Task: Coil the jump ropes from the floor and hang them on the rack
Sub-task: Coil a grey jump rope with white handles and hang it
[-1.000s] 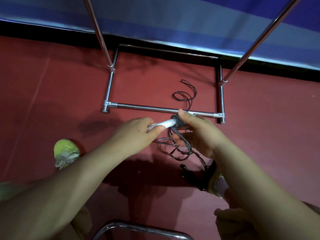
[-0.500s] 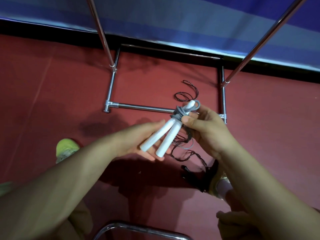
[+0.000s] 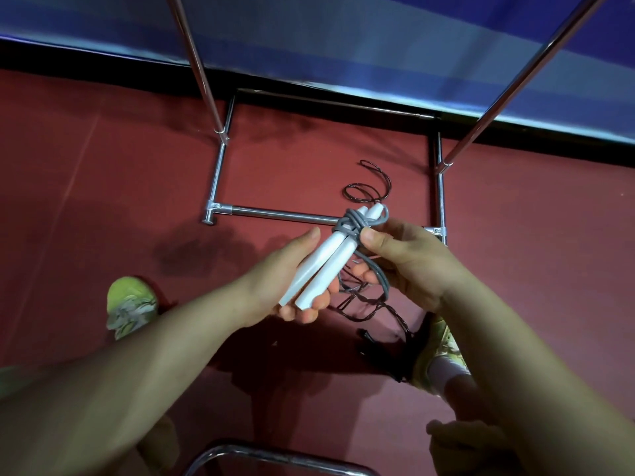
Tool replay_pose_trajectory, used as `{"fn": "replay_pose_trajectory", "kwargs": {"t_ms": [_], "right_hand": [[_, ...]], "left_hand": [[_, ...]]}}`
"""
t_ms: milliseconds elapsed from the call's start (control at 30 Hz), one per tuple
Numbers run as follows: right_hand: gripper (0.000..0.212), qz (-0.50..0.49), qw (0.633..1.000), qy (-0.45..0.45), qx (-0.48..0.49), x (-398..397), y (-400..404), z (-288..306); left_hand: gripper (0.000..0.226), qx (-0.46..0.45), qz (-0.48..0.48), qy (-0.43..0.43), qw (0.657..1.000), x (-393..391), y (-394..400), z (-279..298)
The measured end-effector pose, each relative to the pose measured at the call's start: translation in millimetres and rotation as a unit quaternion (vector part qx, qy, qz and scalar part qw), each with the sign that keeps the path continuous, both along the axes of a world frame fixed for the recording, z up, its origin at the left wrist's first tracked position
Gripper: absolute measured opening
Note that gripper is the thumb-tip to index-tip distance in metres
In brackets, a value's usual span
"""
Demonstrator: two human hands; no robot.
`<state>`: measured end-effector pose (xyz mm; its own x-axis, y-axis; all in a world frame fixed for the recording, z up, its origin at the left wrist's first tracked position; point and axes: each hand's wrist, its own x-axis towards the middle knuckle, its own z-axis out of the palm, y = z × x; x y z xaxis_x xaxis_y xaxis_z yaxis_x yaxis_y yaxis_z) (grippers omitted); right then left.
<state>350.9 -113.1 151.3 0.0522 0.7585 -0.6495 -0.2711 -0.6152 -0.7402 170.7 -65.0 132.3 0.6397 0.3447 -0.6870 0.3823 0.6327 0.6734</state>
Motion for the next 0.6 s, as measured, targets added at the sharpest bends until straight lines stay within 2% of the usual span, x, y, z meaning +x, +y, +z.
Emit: {"fn": "replay_pose_trajectory", "kwargs": {"t_ms": [133, 233, 300, 367, 500, 600], "right_hand": [[0.034, 0.048, 0.987, -0.151, -0.003, -1, -2, -3], [0.035, 0.123, 0.937, -0.326, 0.013, -6, -4, -6], [0.038, 0.137, 0.921, -0.365, 0.019, -9, -5, -7], [0.032, 0.113, 0.934, -0.34, 0.014, -10, -5, -9], [0.018, 0.023, 0.984, -0.175, 0.008, -13, -4, -4], [0.025, 0.008, 0.992, -0.123, -0.015, -17, -4, 1]], "left_hand": [[0.061, 0.033, 0.013, 0.06, 0.998, 1, 2, -1], [0.048, 0.124, -0.016, 0.121, 0.985, 3, 0, 1], [0.044, 0.158, -0.018, 0.152, 0.975, 5, 1, 1], [0.045, 0.188, -0.027, 0.174, 0.966, 4, 2, 0], [0.045, 0.284, -0.052, 0.213, 0.933, 2, 5, -2], [0.038, 0.311, -0.07, 0.25, 0.914, 2, 7, 0]]}}
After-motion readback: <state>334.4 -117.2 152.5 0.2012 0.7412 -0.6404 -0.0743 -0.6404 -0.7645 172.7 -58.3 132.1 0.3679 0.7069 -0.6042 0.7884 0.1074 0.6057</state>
